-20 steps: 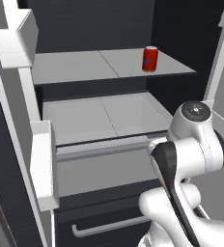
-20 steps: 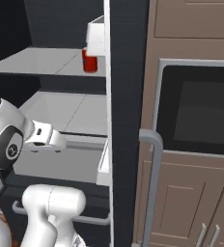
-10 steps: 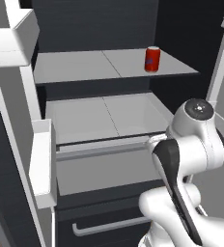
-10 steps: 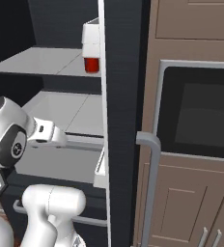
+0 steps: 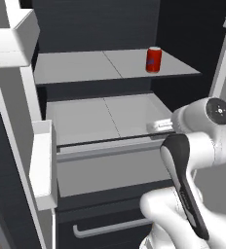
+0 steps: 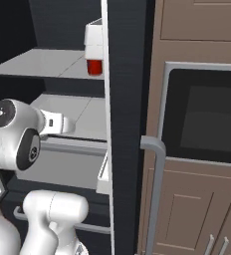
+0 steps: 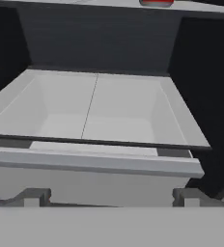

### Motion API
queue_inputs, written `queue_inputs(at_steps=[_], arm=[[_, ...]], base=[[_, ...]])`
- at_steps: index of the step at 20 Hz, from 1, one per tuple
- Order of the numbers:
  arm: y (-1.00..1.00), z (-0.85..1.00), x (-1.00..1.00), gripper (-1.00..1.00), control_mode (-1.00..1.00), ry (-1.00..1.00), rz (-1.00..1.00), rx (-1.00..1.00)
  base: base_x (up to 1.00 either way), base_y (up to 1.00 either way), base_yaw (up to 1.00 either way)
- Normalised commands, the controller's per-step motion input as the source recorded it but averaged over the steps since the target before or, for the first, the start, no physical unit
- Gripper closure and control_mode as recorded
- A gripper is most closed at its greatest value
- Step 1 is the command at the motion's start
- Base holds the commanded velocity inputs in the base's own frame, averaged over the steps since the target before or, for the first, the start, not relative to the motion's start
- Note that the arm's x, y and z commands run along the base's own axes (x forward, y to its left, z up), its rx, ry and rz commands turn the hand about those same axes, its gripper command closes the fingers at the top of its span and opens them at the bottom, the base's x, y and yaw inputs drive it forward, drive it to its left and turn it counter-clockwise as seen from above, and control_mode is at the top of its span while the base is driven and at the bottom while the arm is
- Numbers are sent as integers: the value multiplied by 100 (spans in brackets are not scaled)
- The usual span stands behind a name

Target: Open the fridge, grab two sodas, and place both sodas inside the bowl with ice on the dining counter.

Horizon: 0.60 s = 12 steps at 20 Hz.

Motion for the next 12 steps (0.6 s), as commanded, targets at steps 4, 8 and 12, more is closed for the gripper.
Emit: queue_inputs(at_steps=[4,8,12], arm=[[1,60,24,-100,-100,-24,0,0],[0,69,29,-100,-100,-15,0,0],[0,71,34,-100,-100,-11,0,0]], base=[[0,0,0],[0,0,0],[0,0,0]])
